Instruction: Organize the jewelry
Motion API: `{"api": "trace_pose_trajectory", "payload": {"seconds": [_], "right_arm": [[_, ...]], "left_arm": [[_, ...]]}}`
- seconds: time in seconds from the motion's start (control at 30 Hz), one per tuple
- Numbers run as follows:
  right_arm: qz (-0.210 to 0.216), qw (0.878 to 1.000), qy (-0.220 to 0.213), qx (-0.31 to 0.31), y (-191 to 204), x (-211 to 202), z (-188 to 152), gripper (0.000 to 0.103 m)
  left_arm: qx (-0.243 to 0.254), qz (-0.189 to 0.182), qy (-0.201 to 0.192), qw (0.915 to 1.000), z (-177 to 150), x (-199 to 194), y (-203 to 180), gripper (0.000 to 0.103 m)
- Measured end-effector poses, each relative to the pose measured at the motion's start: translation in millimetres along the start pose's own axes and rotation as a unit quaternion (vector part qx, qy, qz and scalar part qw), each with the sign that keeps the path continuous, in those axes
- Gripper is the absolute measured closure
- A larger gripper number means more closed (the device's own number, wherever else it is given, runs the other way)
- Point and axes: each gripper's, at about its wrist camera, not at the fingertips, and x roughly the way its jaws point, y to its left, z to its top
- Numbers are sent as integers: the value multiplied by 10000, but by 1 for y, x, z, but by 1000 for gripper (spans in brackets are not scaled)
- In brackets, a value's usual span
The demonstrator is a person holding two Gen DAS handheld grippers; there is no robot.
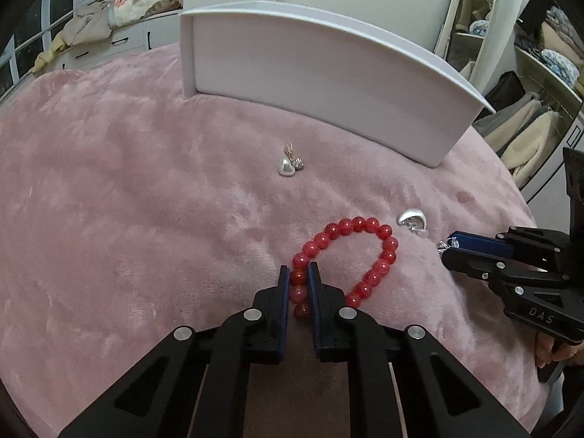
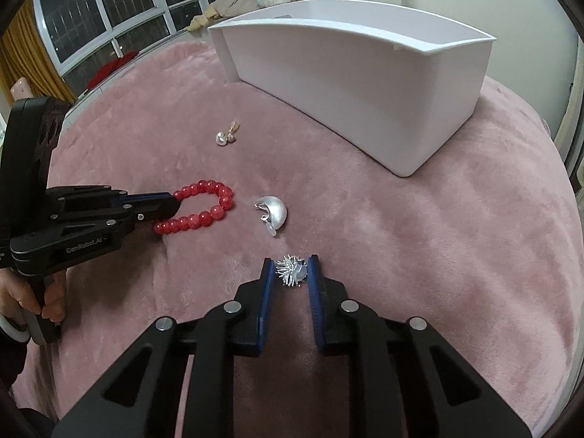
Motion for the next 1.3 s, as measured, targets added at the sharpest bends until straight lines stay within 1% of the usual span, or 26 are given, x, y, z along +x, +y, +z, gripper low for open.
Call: {"api": "trace_pose_trajectory", "payload": {"seconds": [0.23,0.37,0.57,0.67,0.8,1.0,1.2,1.3], "right_arm": [[60,9998,-148,91,-4,-13,1,84],[101,9996,-263,102,-4,-21,3,84],[135,9987,-475,116,-6,-38,14,84],[144,9979,-626,58,-6,-49,25,84],[152,9960,-878,-41,-5,-66,42,84],[125,9911,-1323,-97,-12,-93,78,84],[46,9879,-1538,-200,-20,-104,106,84],[-7,9867,-1602,-275,-22,-106,122,84]], "left_arm": [[-28,-124,-155,9998,14,-19,-2,88],[92,-140,-310,9994,28,-34,-8,88],[144,-232,-577,9980,52,-57,-20,88],[159,-276,-709,9970,62,-67,-25,88],[177,-241,-926,9953,79,-83,-31,88],[294,-328,-1236,9913,112,-106,-38,88],[464,-375,-1498,9869,149,-119,-49,88],[640,-337,-1563,9851,166,-121,-58,88]]}}
